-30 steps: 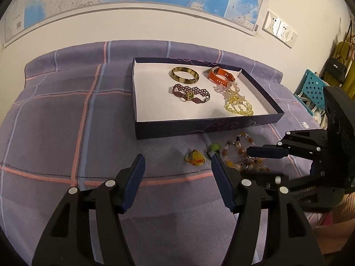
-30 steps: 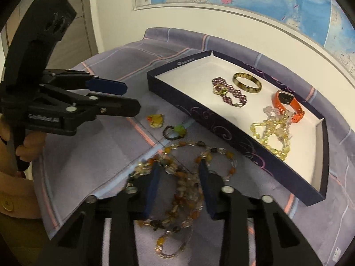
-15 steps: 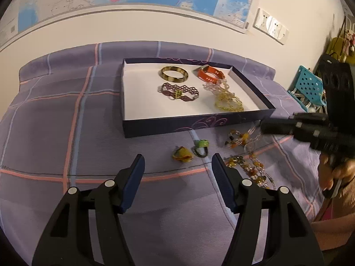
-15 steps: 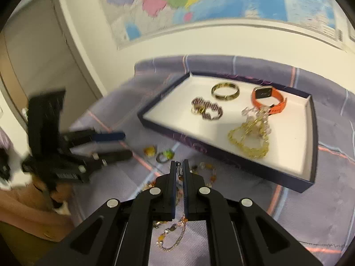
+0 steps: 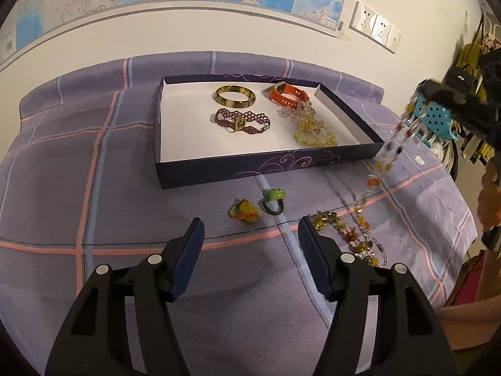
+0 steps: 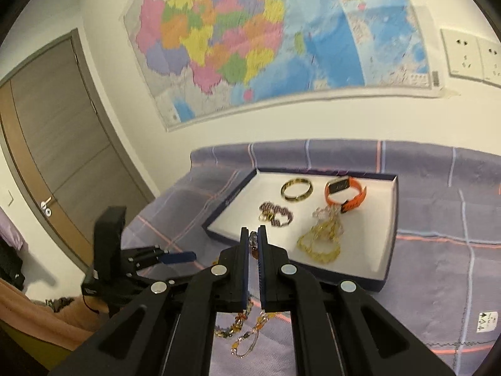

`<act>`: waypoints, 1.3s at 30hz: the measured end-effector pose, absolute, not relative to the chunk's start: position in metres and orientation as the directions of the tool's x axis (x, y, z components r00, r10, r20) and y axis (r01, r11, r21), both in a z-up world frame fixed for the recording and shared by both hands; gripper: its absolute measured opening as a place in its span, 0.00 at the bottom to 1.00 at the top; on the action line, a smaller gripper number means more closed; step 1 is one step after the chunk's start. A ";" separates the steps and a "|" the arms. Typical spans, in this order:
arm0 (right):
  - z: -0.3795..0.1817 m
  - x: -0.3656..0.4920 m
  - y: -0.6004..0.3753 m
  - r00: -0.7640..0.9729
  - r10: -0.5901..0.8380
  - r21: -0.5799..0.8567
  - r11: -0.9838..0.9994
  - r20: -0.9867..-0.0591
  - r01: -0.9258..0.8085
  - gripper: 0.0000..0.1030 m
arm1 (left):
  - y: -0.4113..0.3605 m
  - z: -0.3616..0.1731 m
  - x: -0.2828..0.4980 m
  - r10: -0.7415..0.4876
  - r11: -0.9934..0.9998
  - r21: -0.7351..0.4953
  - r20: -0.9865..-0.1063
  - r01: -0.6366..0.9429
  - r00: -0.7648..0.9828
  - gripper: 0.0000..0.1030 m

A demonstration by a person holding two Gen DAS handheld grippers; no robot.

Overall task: Organize jewelry
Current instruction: 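Lift the necklace with the right tool while the left tool grasps an amber pendant, then carry the necklace toward the box with the right tool while the left tool carries the pendant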

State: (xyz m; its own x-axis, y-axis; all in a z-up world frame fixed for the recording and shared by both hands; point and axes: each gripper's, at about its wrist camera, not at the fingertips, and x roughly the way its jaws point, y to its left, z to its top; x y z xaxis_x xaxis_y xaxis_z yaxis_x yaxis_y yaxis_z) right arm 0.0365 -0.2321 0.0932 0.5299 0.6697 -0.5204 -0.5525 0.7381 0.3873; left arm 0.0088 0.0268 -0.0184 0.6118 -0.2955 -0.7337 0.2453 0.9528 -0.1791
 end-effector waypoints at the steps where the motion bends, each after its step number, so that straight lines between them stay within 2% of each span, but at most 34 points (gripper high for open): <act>1: 0.096 0.036 -0.235 0.538 0.668 0.386 0.741 -0.514 -0.550 0.04 | 0.027 -0.019 0.010 -0.292 0.954 -0.175 -0.736 0.245 0.611 0.58; 5: 0.101 0.037 -0.240 0.562 0.659 0.380 0.750 -0.500 -0.541 0.04 | 0.026 -0.024 0.018 -0.286 0.955 -0.166 -0.748 0.247 0.599 0.56; 11: 0.104 0.037 -0.242 0.570 0.658 0.384 0.752 -0.492 -0.536 0.04 | 0.020 -0.033 0.029 -0.256 0.960 -0.131 -0.774 0.249 0.580 0.45; 15: 0.107 0.037 -0.241 0.572 0.661 0.383 0.749 -0.485 -0.541 0.04 | 0.019 -0.033 0.034 -0.252 0.960 -0.123 -0.778 0.253 0.576 0.35; 19: 0.107 0.037 -0.240 0.570 0.663 0.388 0.747 -0.485 -0.540 0.04 | 0.016 -0.034 0.035 -0.259 0.956 -0.125 -0.781 0.264 0.568 0.19; 30: 0.113 0.036 -0.238 0.574 0.670 0.390 0.742 -0.471 -0.545 0.04 | 0.016 -0.030 0.030 -0.267 0.955 -0.133 -0.776 0.265 0.572 0.17; 39: 0.133 0.034 -0.233 0.580 0.689 0.375 0.724 -0.434 -0.579 0.04 | 0.020 -0.003 0.025 -0.298 0.949 -0.156 -0.731 0.275 0.614 0.17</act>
State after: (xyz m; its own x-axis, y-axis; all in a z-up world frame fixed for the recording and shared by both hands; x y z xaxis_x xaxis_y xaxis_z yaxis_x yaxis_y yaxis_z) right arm 0.0341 -0.2333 0.1325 0.5802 0.6889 -0.4345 -0.5788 0.7241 0.3751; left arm 0.0247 0.0205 -0.0026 0.6138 -0.2983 -0.7309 0.2749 0.9487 -0.1563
